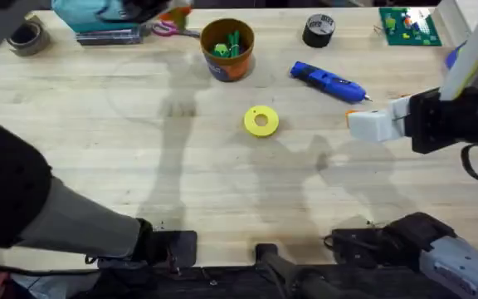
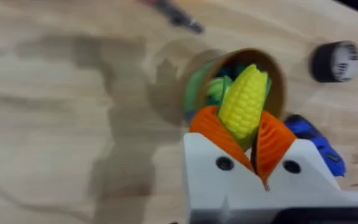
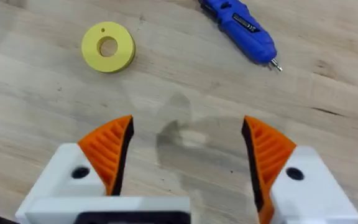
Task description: Pick up the gripper from the table and insert it into the empty holder that is missing its gripper. Then pick up a screw, insert it into the mounting hole, and use the screwdriver to tighten it. Finally, clean up the table by picking up the vegetable and placing it into the bucket.
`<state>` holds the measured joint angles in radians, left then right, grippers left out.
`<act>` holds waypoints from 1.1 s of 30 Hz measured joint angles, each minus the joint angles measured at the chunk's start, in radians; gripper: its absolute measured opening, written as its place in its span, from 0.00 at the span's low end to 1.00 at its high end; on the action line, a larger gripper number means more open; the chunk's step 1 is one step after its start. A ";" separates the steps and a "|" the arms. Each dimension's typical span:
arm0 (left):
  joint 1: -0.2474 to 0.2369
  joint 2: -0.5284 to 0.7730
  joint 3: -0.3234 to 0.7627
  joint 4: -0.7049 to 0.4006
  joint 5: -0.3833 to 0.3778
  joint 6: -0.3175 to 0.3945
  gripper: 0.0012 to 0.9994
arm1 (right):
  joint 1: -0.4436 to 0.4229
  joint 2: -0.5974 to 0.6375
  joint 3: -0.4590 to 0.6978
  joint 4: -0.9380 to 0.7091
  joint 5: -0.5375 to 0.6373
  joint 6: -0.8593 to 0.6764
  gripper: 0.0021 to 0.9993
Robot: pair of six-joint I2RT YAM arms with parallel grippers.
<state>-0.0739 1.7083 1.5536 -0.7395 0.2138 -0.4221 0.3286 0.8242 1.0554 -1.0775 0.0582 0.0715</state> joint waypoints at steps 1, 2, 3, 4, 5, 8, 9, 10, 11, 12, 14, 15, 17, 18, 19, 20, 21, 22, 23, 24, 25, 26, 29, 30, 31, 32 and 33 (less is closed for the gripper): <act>-0.027 0.000 0.000 0.028 0.000 0.000 0.02 | 0.000 0.000 0.000 0.000 0.000 0.000 1.00; -0.056 0.001 0.000 0.053 -0.002 0.000 0.02 | 0.000 0.000 0.000 0.000 0.000 0.000 1.00; -0.083 0.002 0.000 0.076 -0.010 0.000 0.02 | 0.000 0.000 0.000 0.000 0.000 0.000 1.00; -0.106 0.004 0.000 0.095 -0.021 0.000 0.02 | 0.000 0.000 0.000 0.000 0.000 0.000 1.00; -0.128 0.005 0.000 0.112 -0.033 0.000 0.02 | 0.000 0.000 0.000 0.000 0.000 0.000 1.00; -0.174 0.021 0.000 0.152 -0.064 0.000 0.02 | 0.000 0.000 0.000 0.000 0.000 0.000 1.00; -0.181 0.028 0.000 0.158 -0.070 0.000 0.02 | 0.000 0.000 0.000 0.000 0.000 0.000 1.00; -0.188 0.037 0.000 0.163 -0.077 0.000 0.02 | 0.000 0.000 0.000 0.000 0.000 0.000 1.00; -0.193 0.049 0.000 0.168 -0.081 0.000 0.02 | 0.000 0.000 0.000 0.000 0.000 0.000 1.00; -0.196 0.062 0.000 0.170 -0.084 0.000 0.02 | 0.000 0.000 0.000 0.000 0.000 0.000 1.00; -0.198 0.092 0.000 0.170 -0.089 0.000 0.02 | 0.000 0.000 0.000 0.000 0.000 0.000 1.00; -0.198 0.105 0.000 0.169 -0.093 0.000 0.02 | 0.000 0.000 0.000 0.000 0.000 0.000 1.00; -0.197 0.125 0.000 0.165 -0.099 0.000 0.02 | 0.000 0.000 0.000 0.000 0.000 0.000 1.00; -0.196 0.130 0.000 0.164 -0.103 0.000 0.04 | 0.000 0.000 0.000 0.000 0.000 0.000 1.00; -0.196 0.131 0.000 0.163 -0.104 0.005 0.15 | 0.000 0.000 0.000 0.000 0.000 0.000 1.00; -0.196 0.131 0.000 0.163 -0.105 0.005 0.31 | 0.000 0.000 0.000 0.000 0.000 0.000 0.99; -0.194 0.129 0.000 0.164 -0.106 0.005 0.47 | 0.000 0.000 0.000 0.000 0.000 0.000 1.00; -0.193 0.127 0.000 0.163 -0.106 0.005 0.63 | 0.000 0.000 0.000 0.000 0.000 0.000 1.00; -0.192 0.125 0.000 0.158 -0.106 0.005 0.77 | 0.000 0.000 0.000 0.000 0.000 0.000 1.00; -0.189 0.121 0.000 0.148 -0.106 0.003 0.92 | 0.000 0.000 0.000 0.000 0.000 0.000 1.00; -0.186 0.117 0.000 0.136 -0.106 0.003 0.97 | 0.000 0.000 0.000 0.000 0.000 0.000 1.00; -0.182 0.111 0.000 0.120 -0.106 0.003 0.98 | 0.000 0.001 0.000 0.000 0.000 0.000 1.00; -0.168 0.082 0.000 0.054 -0.106 0.004 0.99 | 0.000 0.001 0.000 0.000 0.000 0.000 1.00; -0.163 0.067 0.000 0.025 -0.106 0.004 0.99 | 0.000 0.001 0.000 0.000 0.000 0.000 1.00; -0.158 0.049 0.000 -0.012 -0.106 0.004 0.99 | 0.000 0.001 0.000 0.000 0.000 0.000 1.00; -0.151 0.025 0.000 -0.051 -0.106 0.007 0.99 | 0.000 0.001 0.000 0.000 0.000 0.000 1.00; -0.144 0.002 0.000 -0.086 -0.106 0.012 0.99 | 0.000 0.002 0.000 0.000 0.000 0.000 1.00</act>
<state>-0.2183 1.7107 1.5536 -0.8256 0.1078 -0.4098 0.3286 0.8266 1.0554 -1.0775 0.0582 0.0715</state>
